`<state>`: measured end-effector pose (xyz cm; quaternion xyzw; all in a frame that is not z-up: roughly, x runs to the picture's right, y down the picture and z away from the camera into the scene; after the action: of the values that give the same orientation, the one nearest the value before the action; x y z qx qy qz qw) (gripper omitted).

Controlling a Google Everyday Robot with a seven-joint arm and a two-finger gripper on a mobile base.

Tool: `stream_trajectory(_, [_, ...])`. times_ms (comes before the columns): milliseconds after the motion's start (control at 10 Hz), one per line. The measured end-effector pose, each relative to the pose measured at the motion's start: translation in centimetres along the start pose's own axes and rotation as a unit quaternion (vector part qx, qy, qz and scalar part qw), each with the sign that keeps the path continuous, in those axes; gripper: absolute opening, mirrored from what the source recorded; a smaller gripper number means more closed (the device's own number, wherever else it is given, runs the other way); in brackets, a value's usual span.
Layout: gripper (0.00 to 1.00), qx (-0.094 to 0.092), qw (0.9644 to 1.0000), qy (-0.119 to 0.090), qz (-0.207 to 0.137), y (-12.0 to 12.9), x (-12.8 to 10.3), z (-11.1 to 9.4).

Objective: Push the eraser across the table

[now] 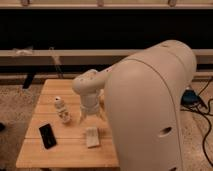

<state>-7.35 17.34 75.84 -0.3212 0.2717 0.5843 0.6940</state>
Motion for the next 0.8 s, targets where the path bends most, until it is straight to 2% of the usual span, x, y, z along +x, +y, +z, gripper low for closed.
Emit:
stream_trajectory(700, [0.8,0.001,1.0,0.0,-0.001,-0.03,0.05,-0.02])
stream_trajectory(800, [0.8,0.002,0.9999,-0.007,-0.01,0.09,0.18,-0.15])
